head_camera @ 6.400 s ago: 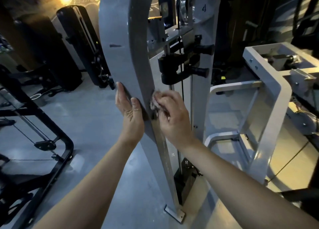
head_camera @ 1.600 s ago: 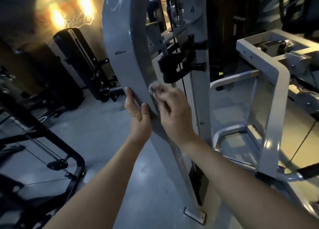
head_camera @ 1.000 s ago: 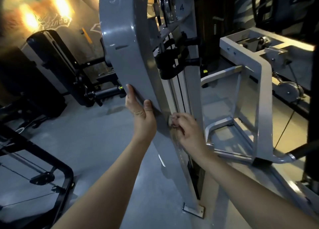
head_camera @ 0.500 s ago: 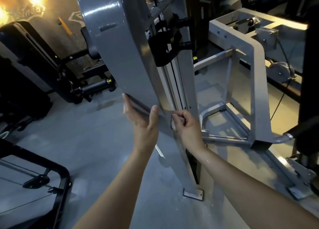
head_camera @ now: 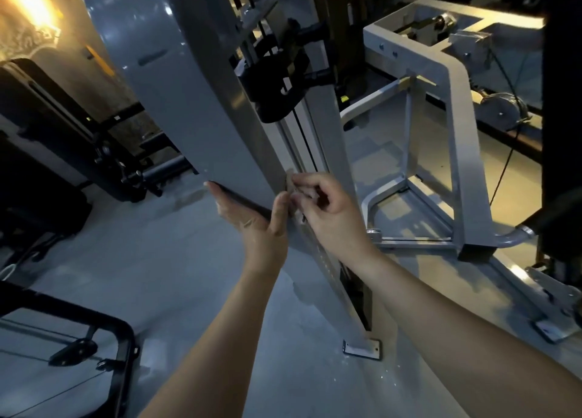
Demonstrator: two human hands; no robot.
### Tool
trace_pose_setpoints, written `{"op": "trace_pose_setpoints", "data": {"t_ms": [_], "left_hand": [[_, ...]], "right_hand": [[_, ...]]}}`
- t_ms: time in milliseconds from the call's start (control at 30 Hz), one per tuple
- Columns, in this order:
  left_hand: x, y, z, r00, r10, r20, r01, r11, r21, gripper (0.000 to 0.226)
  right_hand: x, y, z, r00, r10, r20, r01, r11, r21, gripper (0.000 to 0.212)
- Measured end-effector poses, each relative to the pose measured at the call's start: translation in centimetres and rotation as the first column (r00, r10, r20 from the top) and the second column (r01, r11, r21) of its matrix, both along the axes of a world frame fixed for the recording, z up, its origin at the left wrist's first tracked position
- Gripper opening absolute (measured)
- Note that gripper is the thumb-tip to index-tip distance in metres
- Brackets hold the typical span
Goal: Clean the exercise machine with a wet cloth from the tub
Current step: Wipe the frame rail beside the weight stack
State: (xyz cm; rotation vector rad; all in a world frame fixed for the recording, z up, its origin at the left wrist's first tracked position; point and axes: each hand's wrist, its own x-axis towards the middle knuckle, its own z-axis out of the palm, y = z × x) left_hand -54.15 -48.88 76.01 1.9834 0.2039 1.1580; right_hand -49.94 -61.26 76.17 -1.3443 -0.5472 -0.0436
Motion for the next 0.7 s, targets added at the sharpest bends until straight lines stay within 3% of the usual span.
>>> {"op": "trace_pose_setpoints", "data": {"t_ms": [67, 233, 433, 533, 600, 700], "left_hand": [[0.2, 0.1, -0.1, 1.0, 0.004, 0.02, -0.004, 1.0, -0.002, 0.113], [0.4, 0.0, -0.4, 0.999, 0.016, 0.028, -0.016, 1.0, -0.015, 0.11], [0.4, 0.2, -0.5, 1.0, 0.009, 0.01, -0.009, 1.0, -0.007, 0.117], [0.1, 0.0, -0.6, 1.0, 0.01, -0.016, -0.01, 1.0, 0.006, 0.119], [0.0, -0.1, -0.6, 0.999, 0.008, -0.039, -0.009, 1.0, -0.019, 0.121], [-0.1, -0.1, -0.4, 0.998, 0.013, -0.06, -0.015, 0.999, -0.029, 0.119]], "right_hand": [[-0.5, 0.3, -2.4, 0.998, -0.056, 0.027, 0.058, 0.997, -0.051, 0.022], [-1.7, 0.1, -8.1, 0.985, -0.11, -0.131, 0.075, 0.967, -0.244, 0.032], [-0.6, 1.3, -0.4, 0.994, -0.074, -0.082, 0.077, 0.997, 0.025, 0.021], [-1.3, 1.3, -4.6, 0.987, -0.14, -0.074, 0.133, 0.987, -0.087, 0.021], [-2.1, 1.0, -7.6, 0.975, -0.154, -0.162, 0.128, 0.978, -0.162, 0.02], [-1.6, 1.2, -6.6, 0.958, -0.141, -0.251, 0.107, 0.984, -0.142, 0.016]]}}
